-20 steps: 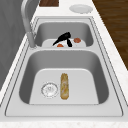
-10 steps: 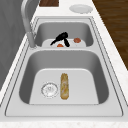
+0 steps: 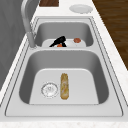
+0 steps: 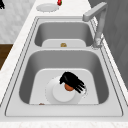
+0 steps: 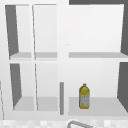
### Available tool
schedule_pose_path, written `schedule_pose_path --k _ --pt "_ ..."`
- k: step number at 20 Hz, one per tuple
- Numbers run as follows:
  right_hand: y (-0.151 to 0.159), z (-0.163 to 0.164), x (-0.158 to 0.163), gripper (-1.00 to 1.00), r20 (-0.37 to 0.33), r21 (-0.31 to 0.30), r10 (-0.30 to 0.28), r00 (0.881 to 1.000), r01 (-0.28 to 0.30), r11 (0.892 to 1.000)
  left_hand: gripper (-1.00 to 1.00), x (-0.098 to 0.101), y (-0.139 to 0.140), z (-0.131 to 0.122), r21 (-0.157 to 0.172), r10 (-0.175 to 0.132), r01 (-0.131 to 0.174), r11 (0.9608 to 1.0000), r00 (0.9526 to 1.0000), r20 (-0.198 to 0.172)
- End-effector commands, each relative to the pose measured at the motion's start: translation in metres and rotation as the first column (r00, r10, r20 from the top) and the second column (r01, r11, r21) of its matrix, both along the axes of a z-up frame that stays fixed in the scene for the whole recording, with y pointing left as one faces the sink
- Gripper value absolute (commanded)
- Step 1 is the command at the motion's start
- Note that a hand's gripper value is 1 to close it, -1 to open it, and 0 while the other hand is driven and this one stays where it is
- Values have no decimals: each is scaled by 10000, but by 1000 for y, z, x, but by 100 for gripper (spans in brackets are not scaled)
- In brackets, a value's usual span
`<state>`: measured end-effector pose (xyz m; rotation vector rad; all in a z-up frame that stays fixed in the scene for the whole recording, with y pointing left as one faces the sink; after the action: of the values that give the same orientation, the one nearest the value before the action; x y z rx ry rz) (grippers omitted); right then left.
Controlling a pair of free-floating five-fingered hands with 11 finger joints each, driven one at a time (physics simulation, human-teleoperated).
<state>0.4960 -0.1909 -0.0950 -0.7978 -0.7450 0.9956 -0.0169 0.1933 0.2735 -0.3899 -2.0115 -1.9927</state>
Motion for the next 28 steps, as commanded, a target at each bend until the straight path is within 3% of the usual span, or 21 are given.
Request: schedule_pose_path --k 1,4,5,6,7,9,13,17,21,28 --pt "-9 -17 14 -100 -323 1 78 9994 -78 10000 0 0 0 0 0 0 0 10000 10000 0" --pt "-11 -26 24 -100 -837 111 95 9964 -86 9999 0 0 0 0 0 0 0 10000 10000 0" --pt "-8 -25 25 100 -1079 8 67 9941 -67 10000 0 0 0 0 0 0 0 10000 10000 0" --pt "-5 -20 27 100 -1074 -626 246 9939 -314 9975 0 0 0 0 0 0 0 10000 10000 0" --pt "-5 -13 28 100 -1115 -702 220 9935 -300 9971 0 0 0 0 0 0 0 10000 10000 0" --pt "-5 -4 29 100 -1000 -623 195 9948 -258 9977 0 0 0 0 0 0 0 10000 10000 0" --pt "-6 0 29 100 13 -341 -145 9999 145 9993 0 0 0 0 0 0 0 10000 10000 0" --pt "0 2 37 100 425 -463 -449 9981 469 9978 0 0 0 0 0 0 0 10000 10000 0" --pt "-5 26 37 100 497 -362 -699 9963 717 9968 0 0 0 0 0 0 0 10000 10000 0" --pt "-15 77 31 100 489 -557 -350 9982 377 9977 0 0 0 0 0 0 0 10000 10000 0"
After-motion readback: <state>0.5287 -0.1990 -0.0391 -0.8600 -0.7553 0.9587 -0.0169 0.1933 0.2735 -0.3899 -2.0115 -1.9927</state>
